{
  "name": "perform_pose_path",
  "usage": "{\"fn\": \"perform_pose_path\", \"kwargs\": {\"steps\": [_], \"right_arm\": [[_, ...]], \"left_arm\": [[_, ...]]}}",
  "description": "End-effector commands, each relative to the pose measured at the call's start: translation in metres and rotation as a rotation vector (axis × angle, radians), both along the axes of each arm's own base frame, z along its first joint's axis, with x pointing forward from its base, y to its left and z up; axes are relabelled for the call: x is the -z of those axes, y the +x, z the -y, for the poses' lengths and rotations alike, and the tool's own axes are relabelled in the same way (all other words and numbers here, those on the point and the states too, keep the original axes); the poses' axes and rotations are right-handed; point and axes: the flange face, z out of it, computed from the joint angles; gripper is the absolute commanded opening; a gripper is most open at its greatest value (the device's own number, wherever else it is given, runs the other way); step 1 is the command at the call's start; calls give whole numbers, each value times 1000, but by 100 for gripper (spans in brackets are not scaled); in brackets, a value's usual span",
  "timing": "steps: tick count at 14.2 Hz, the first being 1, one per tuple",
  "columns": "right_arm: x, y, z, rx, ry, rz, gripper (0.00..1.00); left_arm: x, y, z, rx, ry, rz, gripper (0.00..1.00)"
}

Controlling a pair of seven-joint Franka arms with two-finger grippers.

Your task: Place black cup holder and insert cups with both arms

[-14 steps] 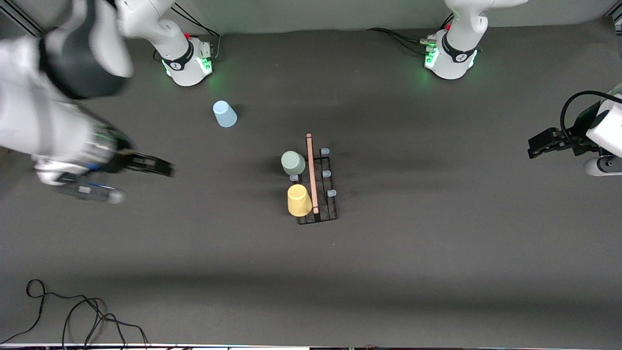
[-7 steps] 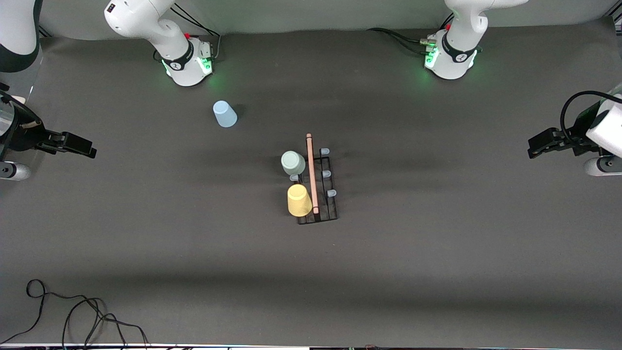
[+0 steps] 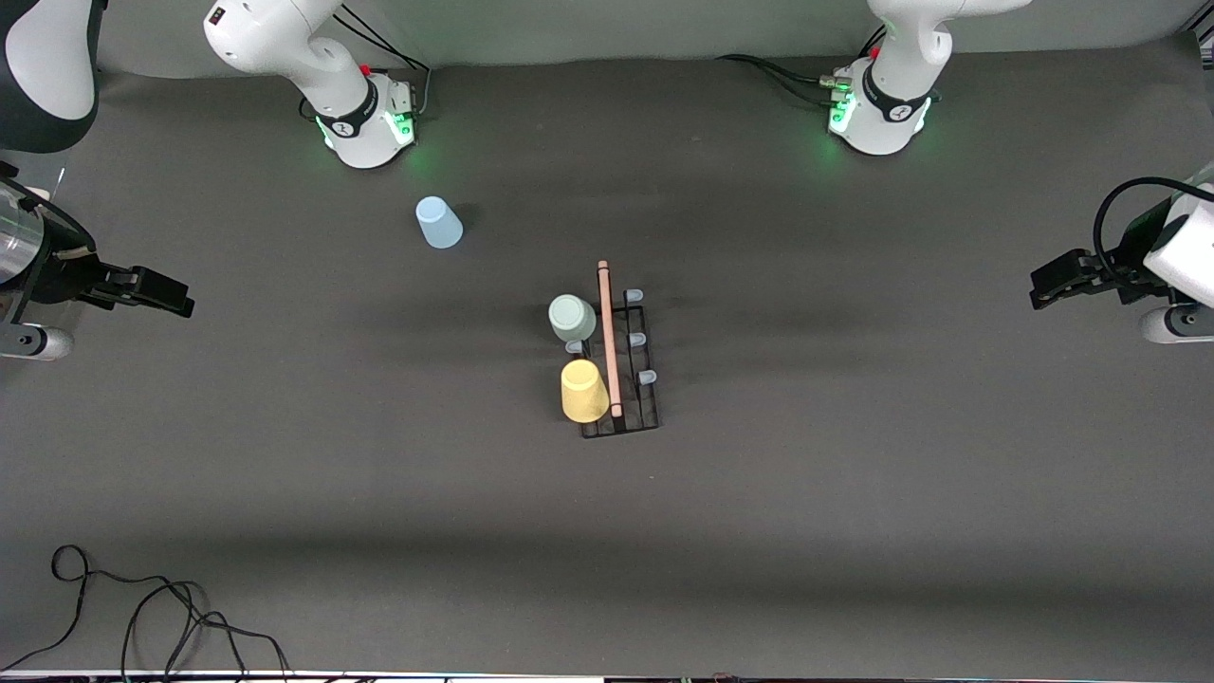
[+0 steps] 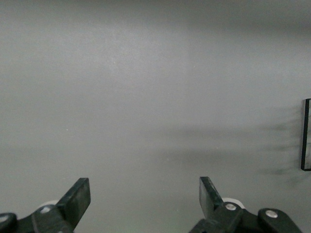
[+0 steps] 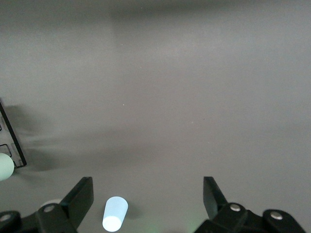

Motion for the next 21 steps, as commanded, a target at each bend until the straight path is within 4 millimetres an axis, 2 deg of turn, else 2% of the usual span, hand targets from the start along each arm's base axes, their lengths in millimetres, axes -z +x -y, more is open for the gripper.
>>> {"fn": "perform_pose_path", "kwargs": {"steps": [1,5,7,11,16,17,20,21], "right_arm": [[0,1,1,-21,-14,10,100],[5,4,2,-20,-2,10,100],[12,7,9,-22,24,-9,100],[9,5,22,-17,68,-6,100],[5,-9,35,-47,23,-2,100],[3,-11,33,-67,16,4,100],[3,-19,44,-55,21,12,100],[10,-22,44,-57,23,19,100]], "left_arm": [[-4,1,1,0,3,6,100],[-9,1,2,1,1,21,100],[-16,-1,3,17,1,35,100],[-13,0,7,23,1,23,100],[-17,-1,5,21,4,33,100],[-18,-2,2,17,2,36,100],[-23,-4,2,20,1,44,100],[-23,-4,2,21,3,46,100]]}}
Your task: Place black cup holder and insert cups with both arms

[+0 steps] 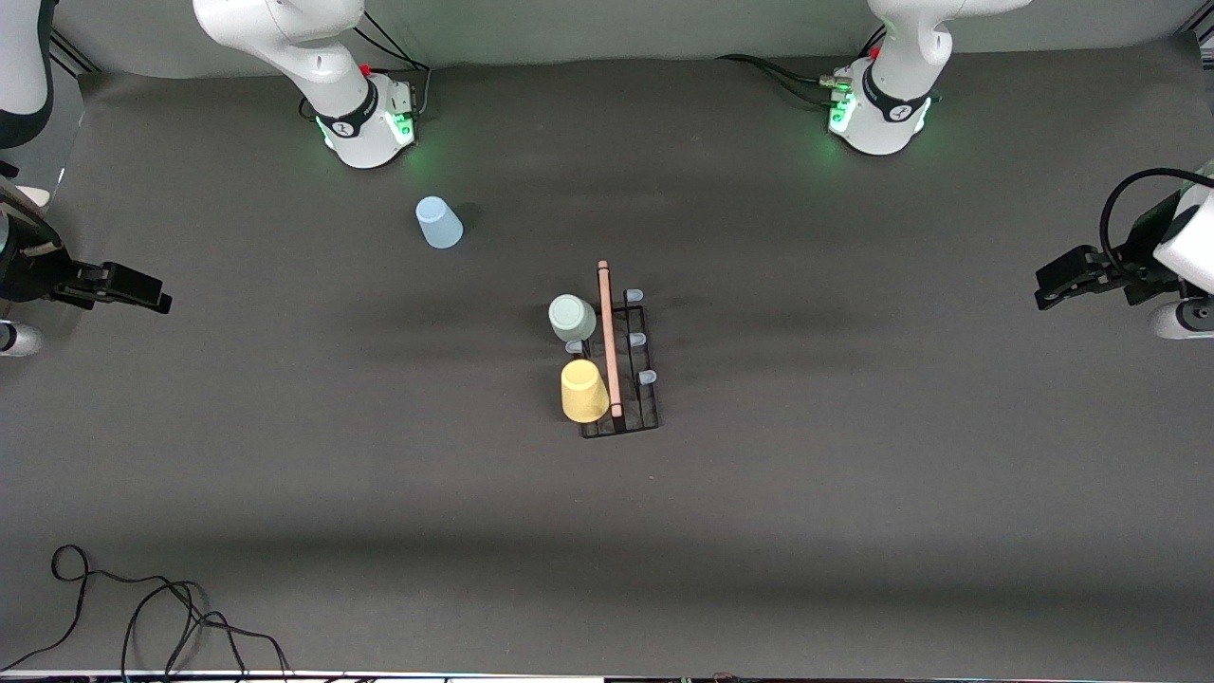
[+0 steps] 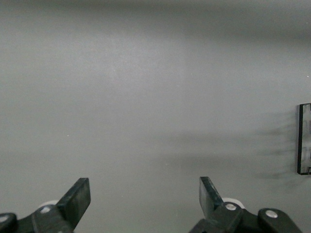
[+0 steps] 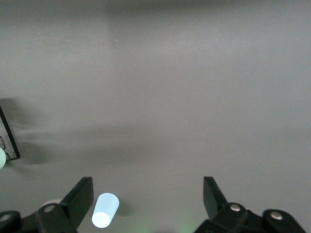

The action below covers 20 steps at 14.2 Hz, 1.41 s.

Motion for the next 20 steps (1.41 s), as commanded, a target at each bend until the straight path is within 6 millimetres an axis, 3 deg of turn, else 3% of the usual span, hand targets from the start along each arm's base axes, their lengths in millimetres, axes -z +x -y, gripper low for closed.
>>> {"fn": "perform_pose_path", "kwargs": {"steps": [1,9,15,20], "right_arm": [[6,-21,4,-29,-7,49,100],[7,-13,2,-28,-12,78,100],[3,-9,-22,-57,-13,86,100],[3,-8,-23,-60,-13,86,100]], "left_arm": [[-10,-5,-1,17,5,13,100],[-12,-7,-1,17,5,13,100],[-16,-9,-1,15,6,19,100],[-12,-8,-1,17,6,13,100]]}}
